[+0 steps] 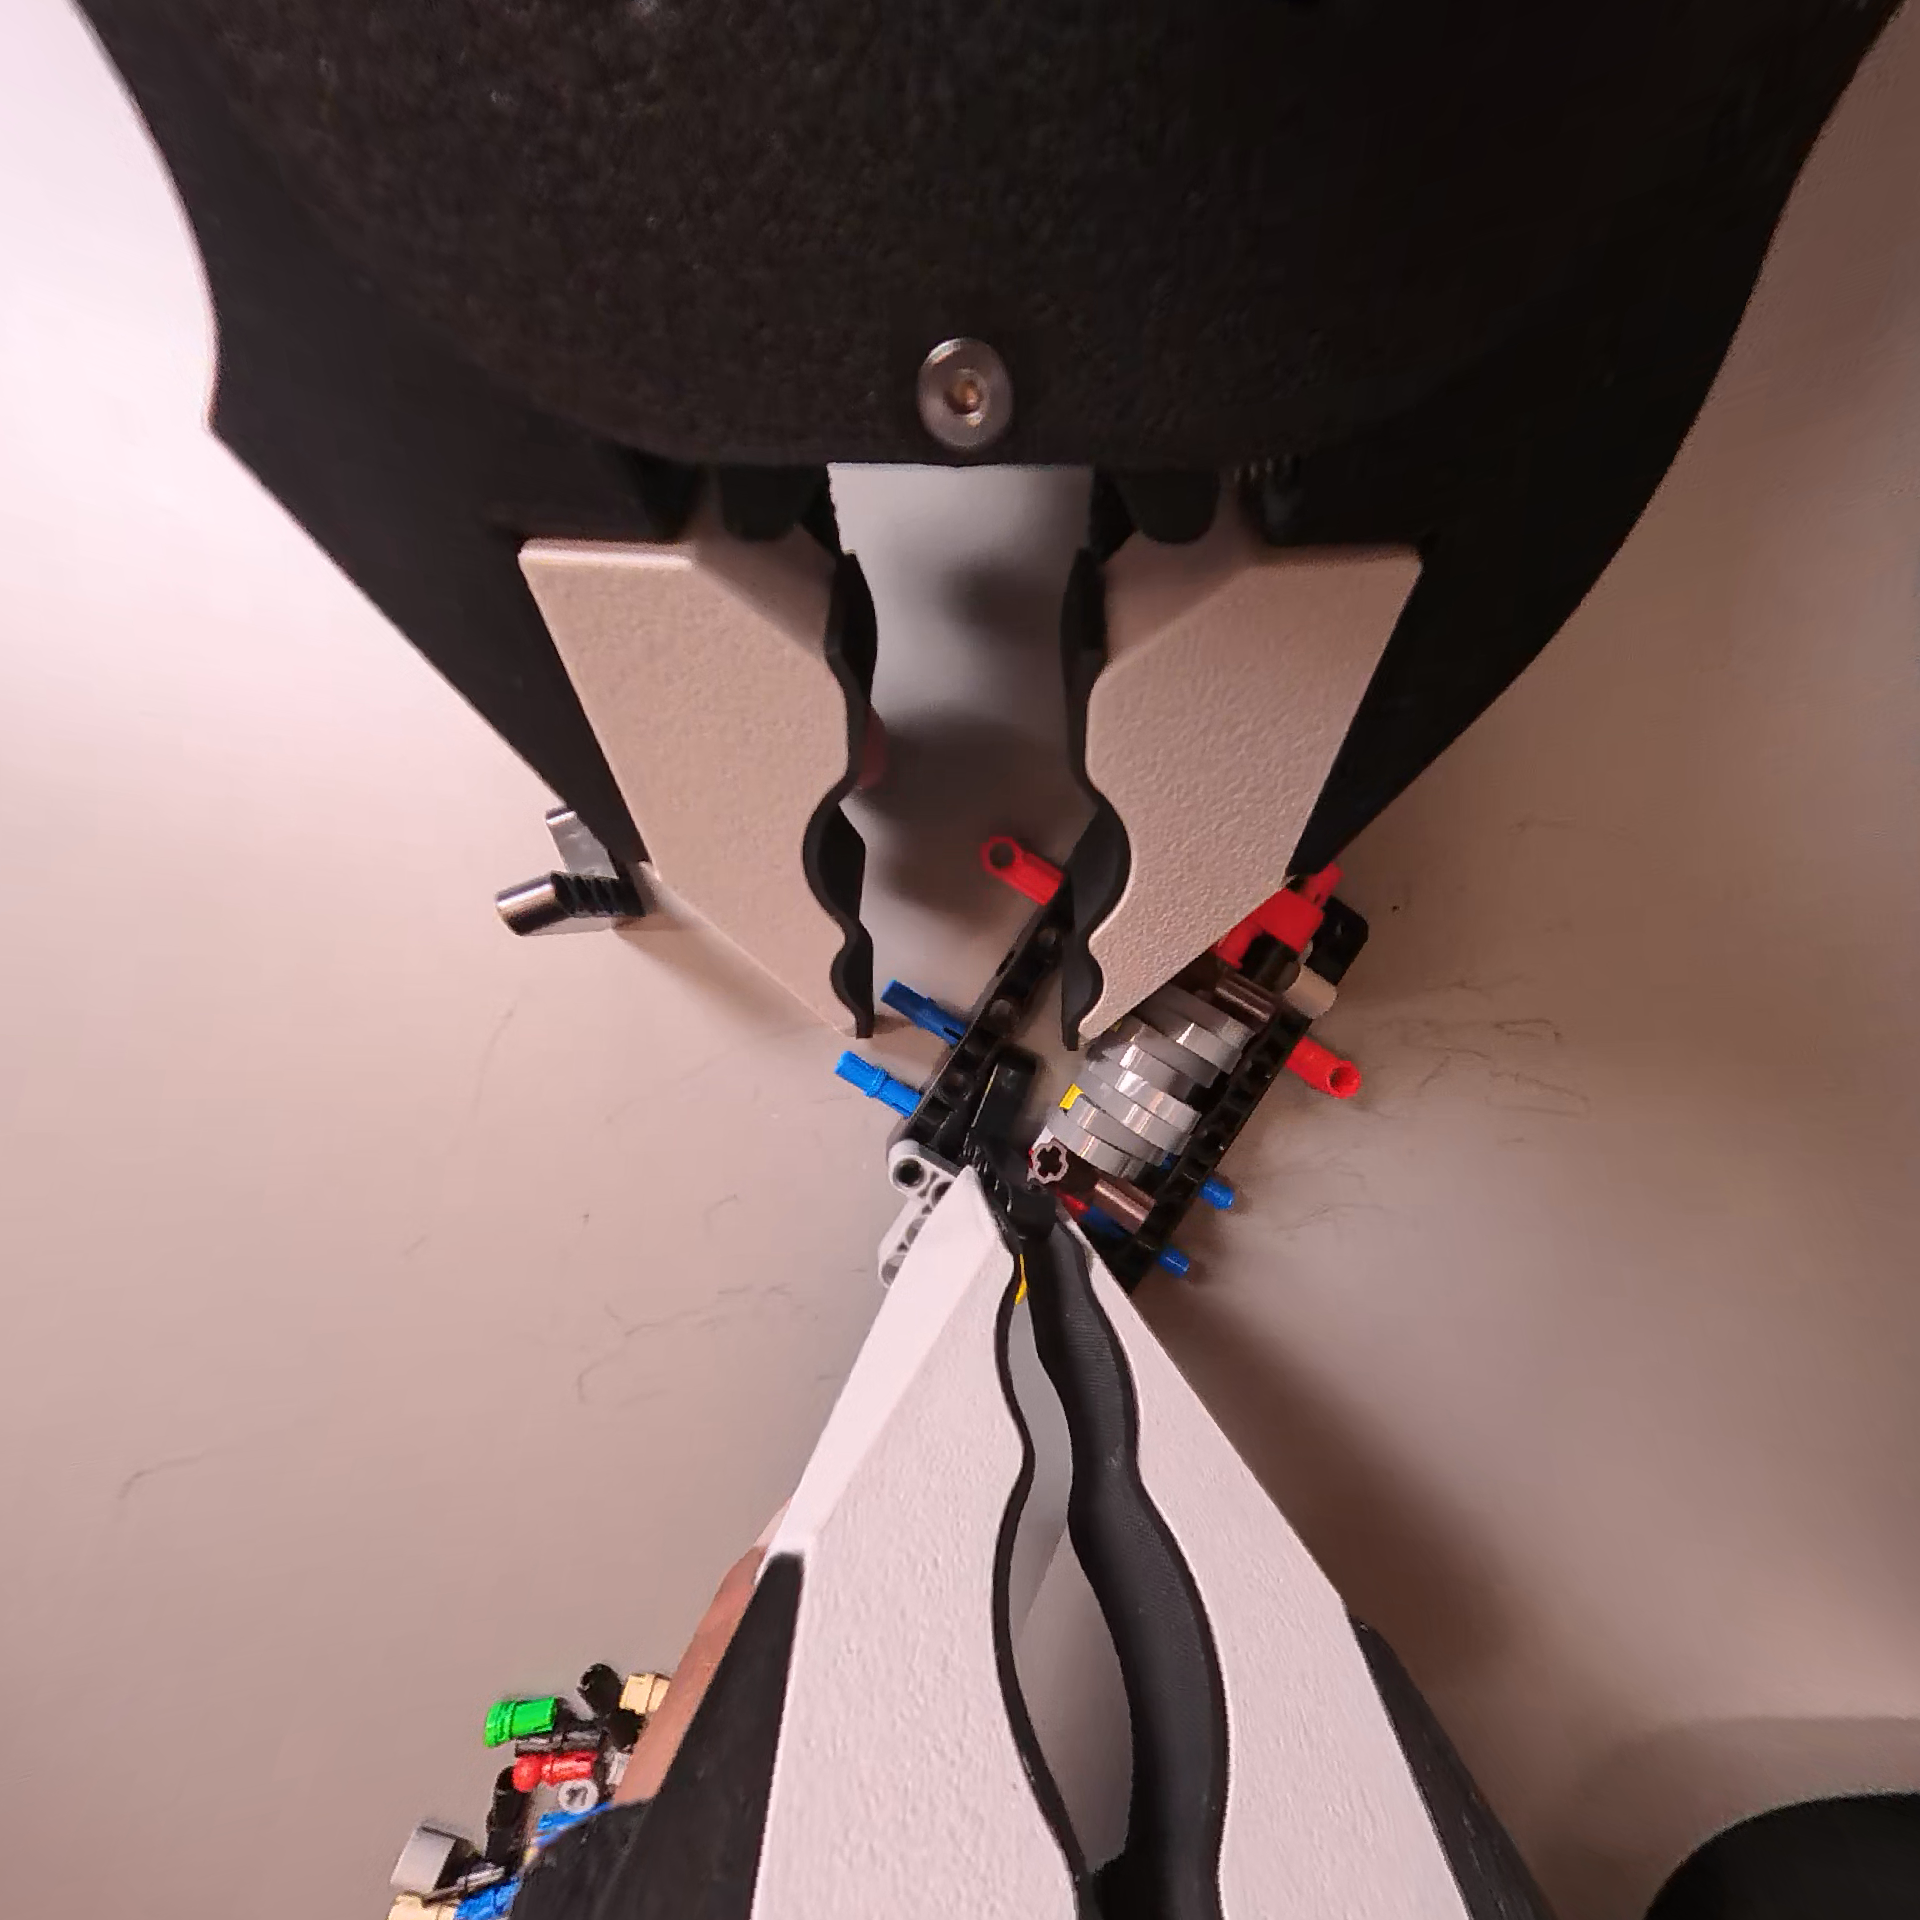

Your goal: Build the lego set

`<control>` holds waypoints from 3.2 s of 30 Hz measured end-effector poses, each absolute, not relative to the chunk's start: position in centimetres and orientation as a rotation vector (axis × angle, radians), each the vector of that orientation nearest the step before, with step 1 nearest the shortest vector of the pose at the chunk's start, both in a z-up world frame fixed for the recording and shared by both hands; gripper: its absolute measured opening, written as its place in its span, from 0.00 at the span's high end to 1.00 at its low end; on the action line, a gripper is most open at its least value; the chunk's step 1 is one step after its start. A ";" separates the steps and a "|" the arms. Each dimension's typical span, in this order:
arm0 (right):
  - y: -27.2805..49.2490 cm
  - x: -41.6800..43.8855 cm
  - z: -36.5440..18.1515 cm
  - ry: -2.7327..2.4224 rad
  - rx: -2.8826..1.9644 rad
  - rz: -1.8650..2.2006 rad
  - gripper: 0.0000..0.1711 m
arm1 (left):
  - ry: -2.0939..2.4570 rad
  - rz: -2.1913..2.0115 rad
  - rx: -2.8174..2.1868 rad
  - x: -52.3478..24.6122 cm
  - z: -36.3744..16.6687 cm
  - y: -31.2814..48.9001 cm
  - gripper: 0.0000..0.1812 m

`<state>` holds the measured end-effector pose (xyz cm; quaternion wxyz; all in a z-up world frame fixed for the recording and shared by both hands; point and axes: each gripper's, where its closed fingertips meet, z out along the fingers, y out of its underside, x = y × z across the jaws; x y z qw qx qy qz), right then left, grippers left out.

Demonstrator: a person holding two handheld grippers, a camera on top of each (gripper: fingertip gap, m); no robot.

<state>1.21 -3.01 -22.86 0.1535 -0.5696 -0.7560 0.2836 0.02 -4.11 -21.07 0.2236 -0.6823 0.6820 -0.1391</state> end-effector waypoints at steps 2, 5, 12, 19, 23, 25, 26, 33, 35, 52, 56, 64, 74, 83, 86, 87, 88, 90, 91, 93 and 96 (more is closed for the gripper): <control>-2.8 1.3 -22.8 -2.158 -1.654 0.795 0.79 | 1.866 -0.385 -1.878 0.0 -21.1 -4.1 0.97; -2.1 1.7 -22.1 -2.115 -1.683 0.765 0.77 | 1.841 -0.384 -1.875 0.0 -21.0 -3.9 0.97; -1.9 1.8 -22.9 -2.047 -1.796 0.757 0.80 | 1.781 -0.432 -1.877 0.2 -21.0 -3.5 0.97; -1.8 1.5 -23.0 -2.038 -1.804 0.713 0.84 | 1.794 -0.436 -1.842 0.3 -21.0 -3.3 0.96; -1.8 1.4 -23.0 -2.038 -1.785 0.697 0.85 | 1.828 -0.437 -1.807 0.4 -21.0 -3.2 0.96; -1.8 1.4 -23.0 -2.047 -1.763 0.691 0.85 | 1.841 -0.441 -1.798 0.5 -20.9 -3.2 0.96; -1.8 1.4 -23.0 -2.049 -1.755 0.691 0.85 | 1.849 -0.436 -1.793 0.4 -20.9 -3.1 0.96; -2.0 1.2 -23.0 -2.064 -1.713 0.704 0.85 | 1.876 -0.437 -1.795 0.4 -20.9 -2.7 0.95; -2.0 1.2 -23.0 -2.059 -1.716 0.706 0.85 | 1.862 -0.431 -1.799 0.5 -20.9 -2.6 0.96; -1.3 2.4 -23.1 -2.021 -1.853 0.615 0.84 | 1.846 -0.350 -1.789 0.7 -20.9 -2.2 0.96; -1.4 2.1 -23.1 -2.045 -1.792 0.628 0.84 | 1.854 -0.345 -1.783 0.6 -20.9 -2.1 0.96; -1.5 1.7 -23.1 -2.090 -1.695 0.652 0.85 | 1.733 -0.410 -1.854 0.4 -20.9 -2.2 0.95; -1.5 1.3 -23.0 -2.111 -1.642 0.645 0.85 | 1.550 -0.474 -1.921 -0.1 -20.9 -2.2 0.96; -1.7 1.1 -23.0 -2.160 -1.590 0.654 0.85 | 1.482 -0.490 -1.992 -0.4 -20.9 -2.5 0.96; -2.0 0.9 -23.0 -2.229 -1.502 0.679 0.85 | 1.456 -0.494 -2.034 -0.4 -20.9 -2.8 0.96; -2.1 0.9 -23.0 -2.261 -1.467 0.688 0.85 | 1.443 -0.497 -2.042 -0.4 -20.9 -2.9 0.96; -2.2 0.8 -23.0 -2.291 -1.432 0.693 0.85 | 1.428 -0.498 -2.043 -0.3 -20.9 -3.0 0.96; -2.4 0.7 -23.0 -2.360 -1.345 0.703 0.85 | 1.389 -0.503 -2.065 -0.4 -20.9 -3.3 0.96; -2.5 0.6 -23.0 -2.392 -1.306 0.705 0.85 | 1.363 -0.503 -2.091 -0.5 -20.9 -3.4 0.96; -2.6 0.6 -23.0 -2.457 -1.247 0.704 0.85 | 1.336 -0.482 -2.135 -0.6 -21.0 -3.8 0.96; -3.2 0.4 -23.1 -2.546 -1.146 0.699 0.85 | 1.294 -0.445 -2.186 -0.5 -20.9 -4.4 0.96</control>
